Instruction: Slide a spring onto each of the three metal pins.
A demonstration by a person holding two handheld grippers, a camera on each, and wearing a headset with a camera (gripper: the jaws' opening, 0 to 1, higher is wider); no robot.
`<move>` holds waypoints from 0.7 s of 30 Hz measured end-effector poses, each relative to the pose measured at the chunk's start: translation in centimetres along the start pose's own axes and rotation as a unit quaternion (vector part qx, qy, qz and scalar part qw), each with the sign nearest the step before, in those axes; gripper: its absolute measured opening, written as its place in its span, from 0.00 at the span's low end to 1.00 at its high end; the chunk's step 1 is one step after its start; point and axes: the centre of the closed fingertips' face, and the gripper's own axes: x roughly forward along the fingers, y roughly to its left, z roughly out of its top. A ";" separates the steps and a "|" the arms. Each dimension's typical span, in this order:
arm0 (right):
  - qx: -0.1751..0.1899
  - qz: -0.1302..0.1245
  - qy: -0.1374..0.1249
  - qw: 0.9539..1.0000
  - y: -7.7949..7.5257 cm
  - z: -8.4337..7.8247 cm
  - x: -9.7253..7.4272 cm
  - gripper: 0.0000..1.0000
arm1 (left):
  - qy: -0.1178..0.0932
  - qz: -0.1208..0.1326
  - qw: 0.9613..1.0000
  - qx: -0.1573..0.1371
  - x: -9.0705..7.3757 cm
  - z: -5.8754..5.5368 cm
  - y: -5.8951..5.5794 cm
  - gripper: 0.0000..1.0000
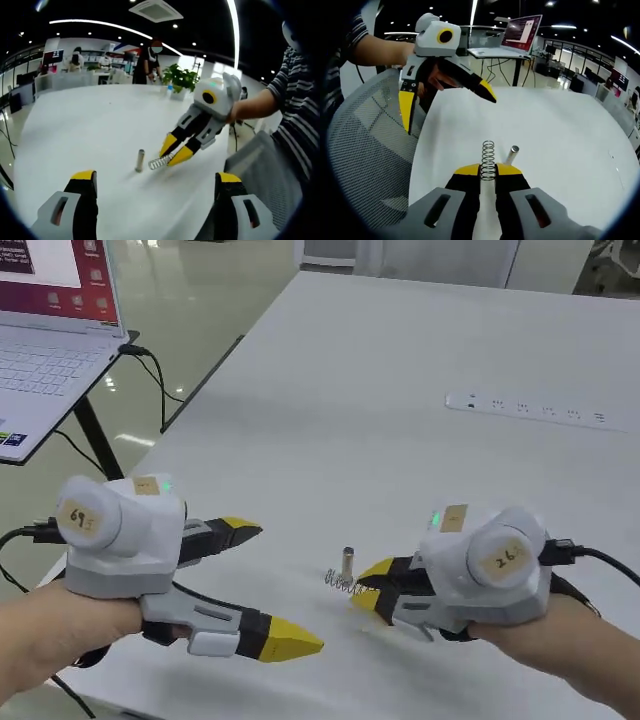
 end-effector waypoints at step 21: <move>-0.061 0.025 0.012 0.998 0.9 -2.0 -5.5 0.07 | 0.013 -0.066 0.998 -0.010 1.0 0.0 -3.0 0.78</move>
